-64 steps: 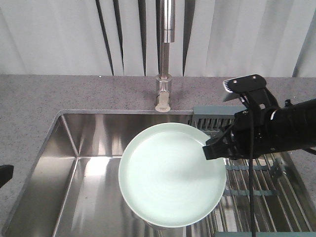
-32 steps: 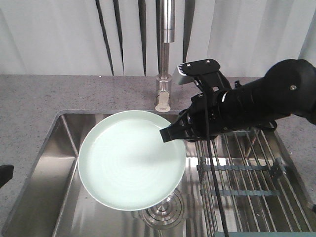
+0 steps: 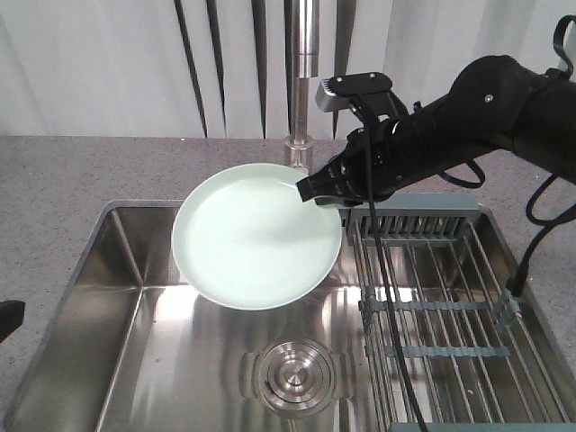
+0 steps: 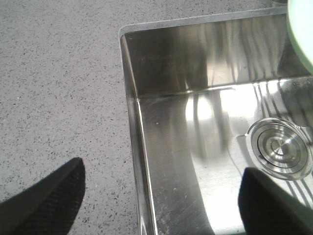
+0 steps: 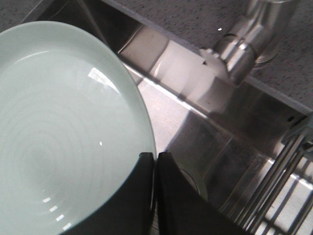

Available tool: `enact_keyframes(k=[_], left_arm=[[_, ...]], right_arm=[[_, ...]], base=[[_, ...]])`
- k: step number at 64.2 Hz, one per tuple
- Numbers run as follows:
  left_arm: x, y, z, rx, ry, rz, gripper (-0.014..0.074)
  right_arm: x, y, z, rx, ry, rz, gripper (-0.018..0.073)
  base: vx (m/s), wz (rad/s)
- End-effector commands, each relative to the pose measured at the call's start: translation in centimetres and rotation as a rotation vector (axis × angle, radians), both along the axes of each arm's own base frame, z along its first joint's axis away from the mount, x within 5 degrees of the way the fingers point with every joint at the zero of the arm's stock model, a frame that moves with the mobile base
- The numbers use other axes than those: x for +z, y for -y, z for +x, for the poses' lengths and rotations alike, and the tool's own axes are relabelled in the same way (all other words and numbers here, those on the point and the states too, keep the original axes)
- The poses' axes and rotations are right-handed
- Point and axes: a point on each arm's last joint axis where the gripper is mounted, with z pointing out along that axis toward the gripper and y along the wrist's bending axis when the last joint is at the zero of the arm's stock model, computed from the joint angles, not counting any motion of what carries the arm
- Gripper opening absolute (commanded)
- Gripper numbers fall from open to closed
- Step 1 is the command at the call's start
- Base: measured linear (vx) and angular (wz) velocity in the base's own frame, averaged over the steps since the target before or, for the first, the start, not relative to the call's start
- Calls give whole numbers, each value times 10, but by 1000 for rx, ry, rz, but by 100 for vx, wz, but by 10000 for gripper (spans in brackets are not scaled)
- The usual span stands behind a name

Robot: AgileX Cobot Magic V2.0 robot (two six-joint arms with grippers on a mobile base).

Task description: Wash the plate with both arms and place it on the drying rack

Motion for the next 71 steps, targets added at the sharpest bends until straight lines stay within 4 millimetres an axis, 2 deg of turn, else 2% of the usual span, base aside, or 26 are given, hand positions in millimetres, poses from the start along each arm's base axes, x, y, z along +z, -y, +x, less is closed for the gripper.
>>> enact_keyframes(k=[1,12,23,42,71], left_arm=[[14,0,4,12,90,-27,593],[14,0,4,12,90,-27,593],[14,0,4,12,90,-27,593],[14,0,4,12,90,-27,593],[14,0,4,12,90,-27,593]], right_arm=[[34,13,7,-46,118,52,-1],[40,35,16,-108,125,63,-1],[42,54,10,-139,109,44,-1],[31,81,-29,-201,95,11,-1],[16,89,-88,-229,56,33,-1]], base=[[0,0],[0,0],[0,0],[0,0],[0,0]])
